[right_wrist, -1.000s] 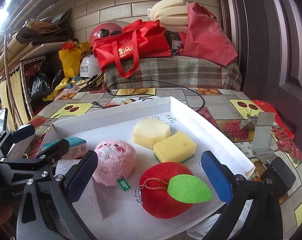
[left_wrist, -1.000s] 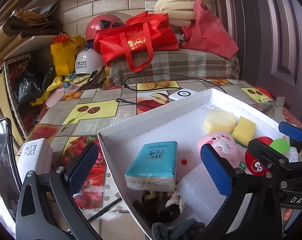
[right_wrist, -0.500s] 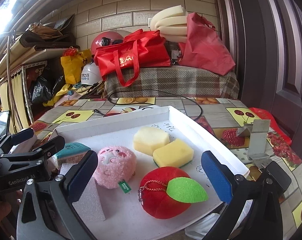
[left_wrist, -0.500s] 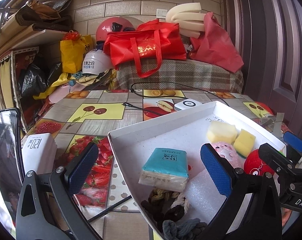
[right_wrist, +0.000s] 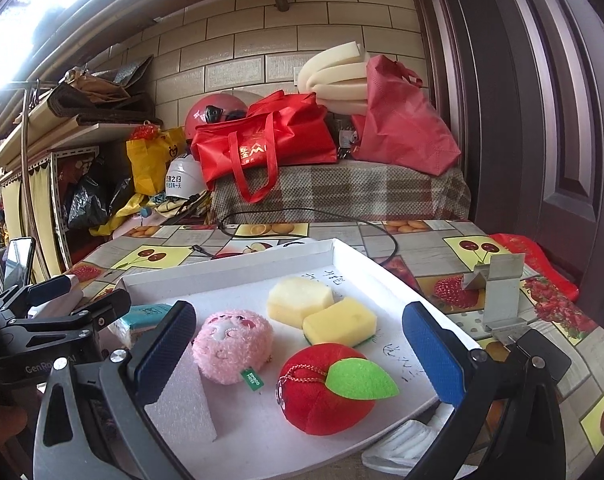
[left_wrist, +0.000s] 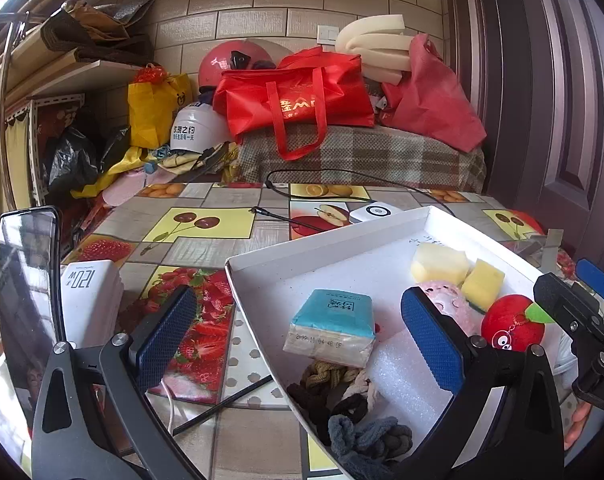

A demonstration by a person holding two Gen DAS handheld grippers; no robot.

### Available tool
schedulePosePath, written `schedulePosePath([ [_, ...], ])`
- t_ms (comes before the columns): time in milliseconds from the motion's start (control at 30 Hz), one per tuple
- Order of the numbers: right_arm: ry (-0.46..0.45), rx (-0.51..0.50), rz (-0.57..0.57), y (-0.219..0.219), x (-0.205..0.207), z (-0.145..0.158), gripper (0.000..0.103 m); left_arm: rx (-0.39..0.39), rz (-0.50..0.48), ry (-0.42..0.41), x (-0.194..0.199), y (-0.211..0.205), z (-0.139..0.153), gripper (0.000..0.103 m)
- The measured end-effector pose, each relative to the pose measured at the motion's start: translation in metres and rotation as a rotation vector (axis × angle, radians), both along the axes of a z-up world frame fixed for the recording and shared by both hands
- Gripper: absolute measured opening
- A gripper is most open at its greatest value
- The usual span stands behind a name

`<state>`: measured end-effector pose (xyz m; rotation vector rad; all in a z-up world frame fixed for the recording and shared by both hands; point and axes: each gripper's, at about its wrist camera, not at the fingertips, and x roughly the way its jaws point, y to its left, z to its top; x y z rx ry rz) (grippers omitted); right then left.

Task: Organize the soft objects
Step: 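Open both tools and lift them out of the white box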

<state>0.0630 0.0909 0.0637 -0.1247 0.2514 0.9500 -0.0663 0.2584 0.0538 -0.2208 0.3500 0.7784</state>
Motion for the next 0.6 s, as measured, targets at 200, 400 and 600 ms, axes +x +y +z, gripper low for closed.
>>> schedulePosePath([
  [200, 0.012, 0.001, -0.001, -0.006, -0.003, 0.0, 0.103, 0.016, 0.002, -0.003, -0.005, -0.005, 0.0, 0.103],
  [400, 0.018, 0.002, 0.008, -0.014, -0.01, -0.002, 0.103, 0.01, -0.004, -0.009, -0.01, -0.007, 0.0, 0.103],
  [600, 0.041, 0.042, 0.023, -0.034, -0.015, -0.001, 0.103, 0.014, -0.025, -0.014, -0.021, -0.017, -0.001, 0.103],
])
